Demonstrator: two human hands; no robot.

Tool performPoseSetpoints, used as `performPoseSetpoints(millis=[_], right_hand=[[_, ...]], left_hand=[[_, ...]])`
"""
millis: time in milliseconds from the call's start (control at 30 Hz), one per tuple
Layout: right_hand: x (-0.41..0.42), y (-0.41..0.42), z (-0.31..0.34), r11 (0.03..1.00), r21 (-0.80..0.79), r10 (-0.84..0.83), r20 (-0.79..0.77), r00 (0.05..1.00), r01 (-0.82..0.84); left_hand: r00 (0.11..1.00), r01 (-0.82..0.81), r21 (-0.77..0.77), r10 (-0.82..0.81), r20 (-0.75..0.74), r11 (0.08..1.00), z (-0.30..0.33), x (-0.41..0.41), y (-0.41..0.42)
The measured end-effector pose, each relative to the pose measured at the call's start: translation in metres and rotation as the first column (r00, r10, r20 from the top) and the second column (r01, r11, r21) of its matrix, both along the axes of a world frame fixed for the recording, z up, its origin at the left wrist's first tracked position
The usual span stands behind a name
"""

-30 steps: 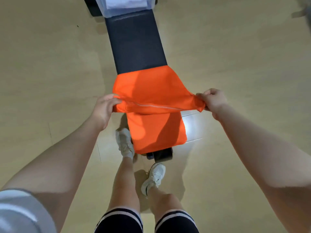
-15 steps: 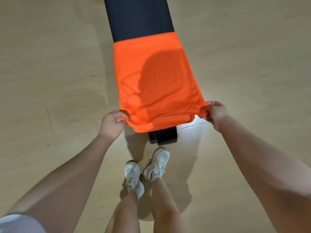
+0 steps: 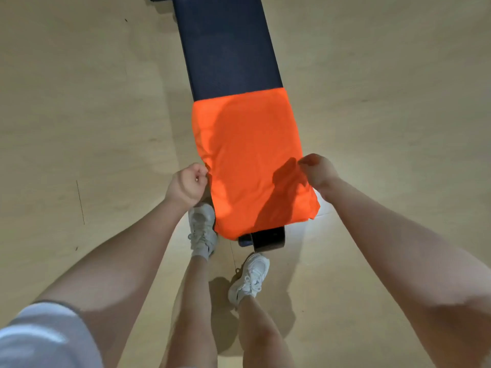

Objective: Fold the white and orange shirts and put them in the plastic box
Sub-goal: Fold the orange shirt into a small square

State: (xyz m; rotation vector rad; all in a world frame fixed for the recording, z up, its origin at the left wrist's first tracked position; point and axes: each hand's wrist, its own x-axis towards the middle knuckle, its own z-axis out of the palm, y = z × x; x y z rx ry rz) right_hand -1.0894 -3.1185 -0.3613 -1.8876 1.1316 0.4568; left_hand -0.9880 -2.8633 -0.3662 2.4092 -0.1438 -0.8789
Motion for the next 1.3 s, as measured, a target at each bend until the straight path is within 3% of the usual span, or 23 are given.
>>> performPoseSetpoints(millis=[100, 300, 367, 467, 533, 633, 733, 833, 900, 1000, 1100, 1200, 1267, 1300], right_hand=[[0.044, 0.009, 0.001, 0.987, -0.059, 0.157, 0.079, 0.984, -0.153], [0.140, 0.008, -0.030, 0.902, -0.219, 0.403, 0.116, 0.908, -0.373], [0.165, 0.011, -0.043, 0.870, -0.283, 0.452, 0.127, 0.883, -0.404], [0.190, 0.018, -0.057, 0.788, -0.395, 0.550, 0.109, 0.828, -0.472], [0.201, 0.019, -0.060, 0.739, -0.425, 0.591, 0.037, 0.806, -0.523], [0.213, 0.014, -0.060, 0.684, -0.425, 0.625, -0.075, 0.777, -0.592], [0.220, 0.008, -0.055, 0.656, -0.382, 0.666, -0.112, 0.737, -0.651], [0.224, 0.004, -0.050, 0.641, -0.324, 0.699, -0.127, 0.704, -0.696], [0.227, 0.002, -0.046, 0.618, -0.294, 0.722, -0.153, 0.675, -0.729], [0.229, 0.003, -0.043, 0.574, -0.295, 0.742, -0.207, 0.637, -0.764], [0.227, 0.010, -0.043, 0.546, -0.328, 0.732, -0.261, 0.629, -0.771], [0.219, 0.012, -0.045, 0.556, -0.375, 0.697, -0.274, 0.662, -0.741], [0.214, 0.010, -0.046, 0.550, -0.395, 0.699, -0.265, 0.664, -0.736], [0.212, 0.008, -0.047, 0.543, -0.404, 0.705, -0.256, 0.661, -0.736]], left_hand=[[0.999, -0.051, -0.110, 0.049, -0.014, 0.993, -0.017, 0.037, -0.017], [0.987, -0.148, -0.143, 0.156, 0.047, 0.979, -0.057, 0.113, -0.049], [0.980, -0.199, -0.123, 0.200, -0.007, 0.972, -0.073, 0.134, -0.052], [0.954, -0.232, -0.102, 0.205, -0.219, 0.967, -0.090, 0.158, -0.051], [0.954, -0.180, -0.123, 0.142, -0.266, 0.976, -0.096, 0.171, -0.046], [0.965, 0.021, -0.117, -0.051, -0.257, 0.993, -0.101, 0.189, -0.034], [0.898, 0.145, -0.238, -0.229, -0.376, 0.960, -0.097, 0.204, -0.025], [0.805, 0.372, -0.207, -0.426, -0.413, 0.905, -0.086, 0.222, -0.019], [0.792, 0.404, -0.183, -0.443, -0.419, 0.896, -0.080, 0.233, -0.011], [0.831, 0.273, -0.268, -0.367, -0.419, 0.924, -0.074, 0.243, 0.000], [0.919, 0.236, -0.216, -0.290, -0.267, 0.947, -0.073, 0.238, 0.006], [0.947, 0.320, 0.129, -0.320, -0.025, 0.939, -0.083, 0.225, 0.006], [0.967, 0.227, 0.271, -0.250, 0.050, 0.935, -0.085, 0.210, -0.006], [0.973, 0.147, 0.226, -0.182, 0.145, 0.963, -0.081, 0.203, -0.016]])
